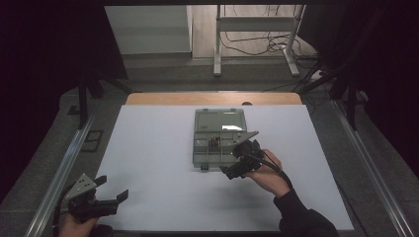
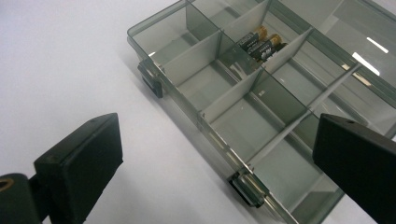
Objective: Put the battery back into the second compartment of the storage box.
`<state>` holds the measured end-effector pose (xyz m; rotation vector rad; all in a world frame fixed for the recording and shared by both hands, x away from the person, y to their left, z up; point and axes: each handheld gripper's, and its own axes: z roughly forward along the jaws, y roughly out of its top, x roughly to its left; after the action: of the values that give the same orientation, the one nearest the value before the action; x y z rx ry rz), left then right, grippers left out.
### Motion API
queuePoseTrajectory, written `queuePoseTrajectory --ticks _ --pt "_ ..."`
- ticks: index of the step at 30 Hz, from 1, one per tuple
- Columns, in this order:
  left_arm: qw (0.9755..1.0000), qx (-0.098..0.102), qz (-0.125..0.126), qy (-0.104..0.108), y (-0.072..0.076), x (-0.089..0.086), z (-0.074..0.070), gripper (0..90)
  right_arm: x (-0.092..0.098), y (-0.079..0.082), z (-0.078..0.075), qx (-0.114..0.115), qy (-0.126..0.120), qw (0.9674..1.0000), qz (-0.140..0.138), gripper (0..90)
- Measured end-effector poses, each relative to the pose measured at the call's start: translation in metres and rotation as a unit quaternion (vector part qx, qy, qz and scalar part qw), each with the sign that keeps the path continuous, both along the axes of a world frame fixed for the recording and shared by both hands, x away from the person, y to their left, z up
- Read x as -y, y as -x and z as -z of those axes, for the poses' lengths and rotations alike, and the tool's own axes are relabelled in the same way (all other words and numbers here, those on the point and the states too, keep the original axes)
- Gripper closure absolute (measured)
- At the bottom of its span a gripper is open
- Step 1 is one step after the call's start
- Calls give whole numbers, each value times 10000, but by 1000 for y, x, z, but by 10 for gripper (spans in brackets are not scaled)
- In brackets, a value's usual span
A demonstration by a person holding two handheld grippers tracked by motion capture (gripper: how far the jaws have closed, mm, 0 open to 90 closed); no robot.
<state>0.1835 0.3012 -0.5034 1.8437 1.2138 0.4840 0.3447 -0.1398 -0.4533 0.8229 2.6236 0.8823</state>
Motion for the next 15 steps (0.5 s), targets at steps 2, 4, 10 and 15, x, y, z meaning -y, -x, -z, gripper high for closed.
queuePoseTrajectory --ticks 2,4,10,15 --pt "10000 1 0 1 0 0 0 34 2 2 0 26 -6 10000 18 15" --pt "10000 0 1 0 0 0 0 34 4 4 -1 69 -17 10000 24 14" --pt "10000 1 2 -3 0 0 0 34 12 12 -3 168 2 9998 90 14" --pt "10000 2 3 -5 0 0 0 34 19 18 -3 210 6 9997 114 14"
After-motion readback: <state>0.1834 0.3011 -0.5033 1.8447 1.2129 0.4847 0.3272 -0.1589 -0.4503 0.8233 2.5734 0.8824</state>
